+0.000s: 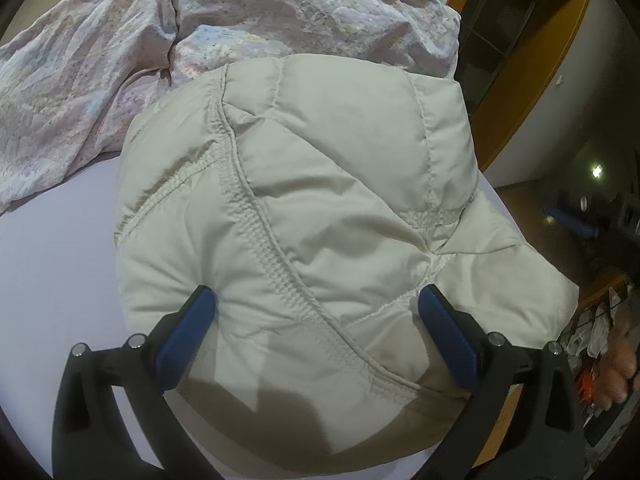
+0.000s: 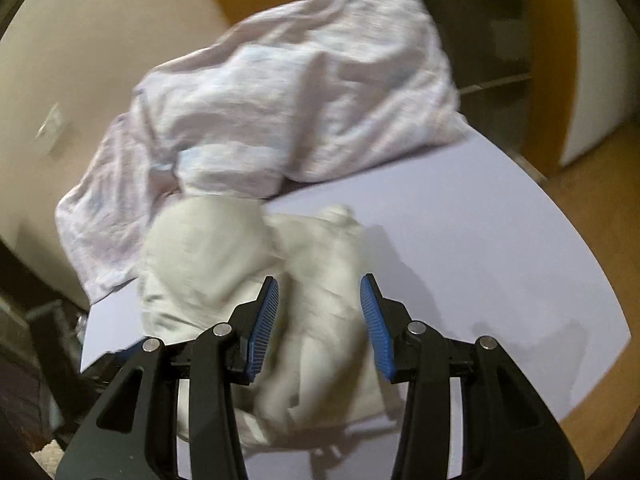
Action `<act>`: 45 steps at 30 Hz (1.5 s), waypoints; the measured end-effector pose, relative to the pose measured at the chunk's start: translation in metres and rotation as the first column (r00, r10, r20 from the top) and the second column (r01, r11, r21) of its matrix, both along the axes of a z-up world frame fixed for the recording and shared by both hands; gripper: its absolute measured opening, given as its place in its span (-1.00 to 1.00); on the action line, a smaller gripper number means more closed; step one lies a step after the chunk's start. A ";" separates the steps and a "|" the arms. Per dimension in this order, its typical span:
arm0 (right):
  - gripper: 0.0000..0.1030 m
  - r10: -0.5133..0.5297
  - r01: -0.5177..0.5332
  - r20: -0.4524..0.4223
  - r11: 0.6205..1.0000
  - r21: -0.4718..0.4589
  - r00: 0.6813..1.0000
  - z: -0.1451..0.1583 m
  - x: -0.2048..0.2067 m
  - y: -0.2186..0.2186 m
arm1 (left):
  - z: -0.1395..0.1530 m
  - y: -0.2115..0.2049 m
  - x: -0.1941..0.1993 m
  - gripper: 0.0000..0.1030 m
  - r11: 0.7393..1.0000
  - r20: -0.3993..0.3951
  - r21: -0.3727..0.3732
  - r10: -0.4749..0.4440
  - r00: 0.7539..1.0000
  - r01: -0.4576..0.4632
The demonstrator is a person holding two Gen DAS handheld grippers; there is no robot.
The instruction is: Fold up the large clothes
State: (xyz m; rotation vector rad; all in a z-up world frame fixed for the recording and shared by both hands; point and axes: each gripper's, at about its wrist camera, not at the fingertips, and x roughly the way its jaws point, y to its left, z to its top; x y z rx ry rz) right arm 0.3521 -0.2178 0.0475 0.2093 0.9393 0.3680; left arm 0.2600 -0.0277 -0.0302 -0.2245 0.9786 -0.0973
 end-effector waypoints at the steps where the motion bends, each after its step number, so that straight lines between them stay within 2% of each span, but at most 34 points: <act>1: -0.13 0.017 -0.017 0.001 1.000 -0.001 1.000 0.002 0.001 0.010 | -0.001 -0.001 0.001 0.95 1.000 -0.001 0.001 -0.002 1.000 0.002; 6: -0.13 0.095 -0.095 0.004 0.995 0.006 0.995 0.006 0.010 0.040 | -0.004 -0.005 0.003 0.96 1.000 -0.001 0.004 -0.017 1.000 0.017; 13: -0.14 0.137 -0.137 0.002 0.989 0.060 0.991 0.011 0.033 0.055 | -0.009 -0.009 0.004 0.96 0.999 0.000 0.010 -0.042 0.999 0.042; 16: -0.15 0.152 -0.152 -0.011 0.988 0.040 0.988 0.005 0.043 0.063 | -0.010 -0.011 0.005 0.96 0.999 0.000 0.013 -0.047 0.999 0.047; 20: -0.25 0.140 -0.138 -0.087 0.990 0.023 0.986 -0.018 0.057 0.063 | -0.011 -0.011 0.007 0.96 0.999 -0.001 0.009 -0.054 0.999 0.054; 27: -0.56 0.120 -0.147 -0.165 0.976 -0.159 0.979 -0.062 0.069 0.068 | -0.009 -0.016 0.007 0.95 0.996 0.013 0.012 -0.084 0.996 0.084; 29: -0.73 0.108 -0.143 -0.178 0.971 -0.193 0.978 -0.072 0.072 0.066 | -0.004 -0.017 0.006 0.95 0.995 0.024 0.006 -0.099 0.995 0.099; 35: -0.76 0.118 -0.167 -0.167 0.934 -0.315 0.979 -0.093 0.076 0.069 | 0.014 -0.013 0.006 0.95 0.996 0.054 0.001 -0.088 0.995 0.088; 40: -0.79 0.126 -0.177 -0.164 0.922 -0.345 0.978 -0.107 0.081 0.065 | 0.025 0.007 0.009 0.95 1.000 0.060 0.010 -0.016 0.998 0.016; 45: -0.83 0.111 -0.160 -0.159 0.925 -0.344 0.981 -0.118 0.085 0.055 | 0.027 0.021 0.010 0.95 0.996 0.055 0.077 0.032 0.998 -0.036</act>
